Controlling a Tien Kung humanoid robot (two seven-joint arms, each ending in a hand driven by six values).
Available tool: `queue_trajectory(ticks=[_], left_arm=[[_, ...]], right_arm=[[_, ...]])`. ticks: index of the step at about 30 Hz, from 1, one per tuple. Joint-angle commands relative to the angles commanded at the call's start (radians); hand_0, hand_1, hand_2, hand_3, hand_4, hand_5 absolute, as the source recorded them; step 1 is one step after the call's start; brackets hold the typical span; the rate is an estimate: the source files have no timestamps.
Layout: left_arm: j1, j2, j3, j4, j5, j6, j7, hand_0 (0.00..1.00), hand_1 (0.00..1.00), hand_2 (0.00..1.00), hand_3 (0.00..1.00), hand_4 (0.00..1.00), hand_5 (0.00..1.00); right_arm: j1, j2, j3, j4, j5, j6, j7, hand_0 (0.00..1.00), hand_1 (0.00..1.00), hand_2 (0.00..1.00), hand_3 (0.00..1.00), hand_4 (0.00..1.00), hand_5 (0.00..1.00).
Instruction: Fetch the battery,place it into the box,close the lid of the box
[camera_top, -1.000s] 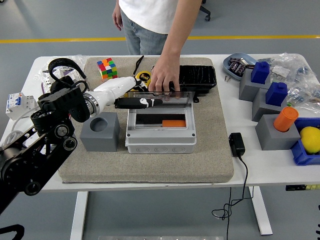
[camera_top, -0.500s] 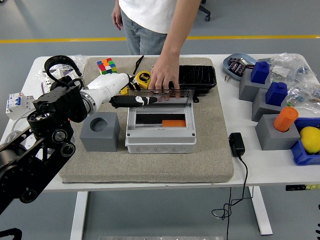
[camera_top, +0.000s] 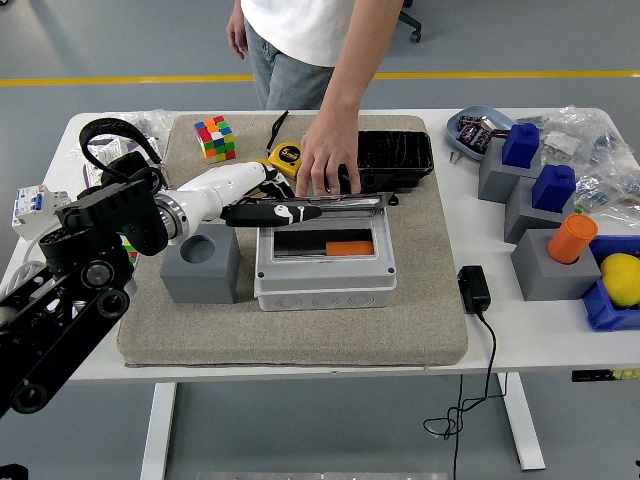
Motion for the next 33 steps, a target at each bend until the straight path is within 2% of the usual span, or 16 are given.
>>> queue_trajectory(ticks=[6,10,14,23,24,26,27,28,32,33], left_arm=[[0.005,0.01,0.011,-0.002,-0.066,-0.012,-0.019,0.912,0.805,0.749,0.732,0.998,0.998],[0.01,0.024,0.049,0.016,-0.099,-0.019,-0.024,0.923,0.809,0.75,0.732,0.998,0.998],[0.019,0.026,0.063,0.023,-0.121,-0.017,-0.022,0.923,0.809,0.75,0.732,0.998,0.998],[0.025,0.026,0.055,0.025,-0.128,-0.026,-0.022,0.914,0.805,0.75,0.734,0.998,0.998],[0.026,0.025,0.053,0.025,-0.12,-0.022,-0.035,0.914,0.805,0.75,0.734,0.998,0.998],[0.026,0.022,0.042,0.027,-0.093,0.01,-0.076,0.914,0.805,0.75,0.734,0.998,0.998],[0.026,0.02,0.032,0.03,-0.075,0.03,-0.099,0.85,0.795,0.753,0.736,0.998,0.998],[0.026,0.017,0.022,0.037,-0.063,0.047,-0.117,0.85,0.795,0.753,0.736,0.998,0.998],[0.026,-0.012,-0.067,0.097,-0.003,0.157,-0.252,0.85,0.795,0.753,0.736,0.998,0.998],[0.027,-0.018,-0.087,0.108,-0.002,0.179,-0.285,0.848,0.829,0.784,0.761,0.998,0.998]], right_arm=[[0.0,0.0,-0.01,0.002,0.009,-0.002,0.001,0.831,0.793,0.772,0.813,0.998,0.998],[-0.002,0.0,-0.002,0.0,0.002,-0.001,-0.001,0.832,0.793,0.772,0.813,0.998,0.998],[-0.002,-0.001,0.002,-0.001,-0.001,-0.001,-0.002,0.832,0.793,0.772,0.813,0.998,0.998],[-0.001,0.0,0.003,0.0,0.0,-0.001,-0.002,0.832,0.792,0.772,0.812,0.998,0.998],[0.0,0.001,0.003,0.0,0.002,-0.002,-0.001,0.832,0.792,0.772,0.812,0.998,0.998],[0.001,0.002,0.004,0.0,0.001,-0.003,-0.001,0.832,0.792,0.772,0.812,0.998,0.998],[0.001,0.002,0.003,0.001,0.002,-0.003,-0.001,0.831,0.791,0.772,0.812,0.998,0.998],[0.001,0.003,0.004,0.001,0.002,-0.004,-0.001,0.831,0.791,0.772,0.812,0.998,0.998],[-0.002,0.008,0.009,0.0,-0.002,-0.004,0.0,0.831,0.791,0.772,0.812,0.998,0.998],[-0.003,0.009,0.01,0.0,-0.003,-0.004,0.0,0.832,0.792,0.772,0.812,0.998,0.998]])
